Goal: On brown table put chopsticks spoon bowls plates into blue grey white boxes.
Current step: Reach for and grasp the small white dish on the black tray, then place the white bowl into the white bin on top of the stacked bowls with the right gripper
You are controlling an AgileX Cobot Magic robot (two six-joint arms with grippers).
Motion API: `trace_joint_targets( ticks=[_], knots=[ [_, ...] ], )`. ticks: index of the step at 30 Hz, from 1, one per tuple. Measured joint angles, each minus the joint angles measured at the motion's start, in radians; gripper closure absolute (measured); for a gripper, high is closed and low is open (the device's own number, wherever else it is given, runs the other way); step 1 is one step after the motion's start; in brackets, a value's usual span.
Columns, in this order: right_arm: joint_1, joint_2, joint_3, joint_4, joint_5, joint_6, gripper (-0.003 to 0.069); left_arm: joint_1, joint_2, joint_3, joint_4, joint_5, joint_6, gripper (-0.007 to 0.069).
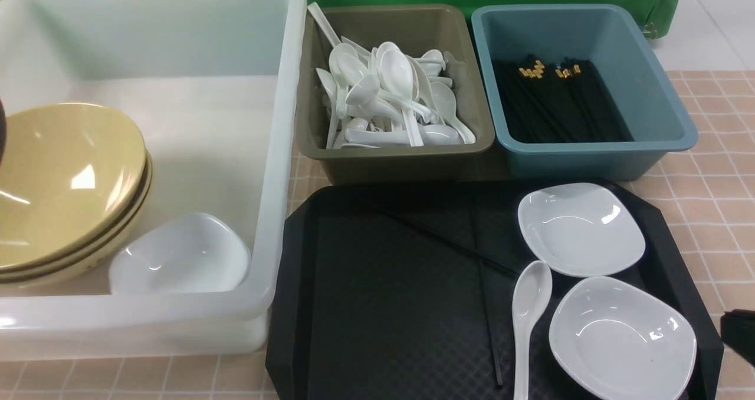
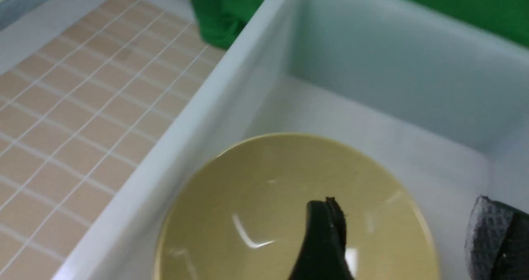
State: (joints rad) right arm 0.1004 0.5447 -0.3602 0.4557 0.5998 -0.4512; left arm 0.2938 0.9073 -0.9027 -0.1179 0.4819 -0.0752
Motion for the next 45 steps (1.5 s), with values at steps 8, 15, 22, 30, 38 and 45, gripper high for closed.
trace_joint_targets(
  ticks=[8,15,22,30,38,45],
  knots=[
    [0.000,0.395,-0.198,-0.003,0.119,-0.041,0.0285,-0.359,-0.216,0.070,-0.084,0.051,0.283,0.0603],
    [0.000,0.716,-0.349,-0.037,0.090,-0.190,0.0169,-0.483,-0.375,0.216,-0.070,0.323,0.299,0.0623],
    [0.001,0.977,-0.407,-0.111,0.046,-0.211,0.0171,-0.488,-0.589,0.357,0.066,0.354,0.238,0.0622],
    [0.001,1.062,-0.422,-0.093,0.118,-0.209,0.0409,-0.489,-0.818,0.468,0.244,0.228,0.102,0.0621],
    [0.004,0.948,-0.544,-0.049,0.368,-0.179,0.0592,-0.489,-0.924,0.482,0.329,0.174,0.016,0.0621],
    [0.149,0.894,-0.840,0.219,0.316,-0.239,0.0592,-0.489,-0.924,0.482,0.340,0.173,-0.008,0.0621]
  ],
)
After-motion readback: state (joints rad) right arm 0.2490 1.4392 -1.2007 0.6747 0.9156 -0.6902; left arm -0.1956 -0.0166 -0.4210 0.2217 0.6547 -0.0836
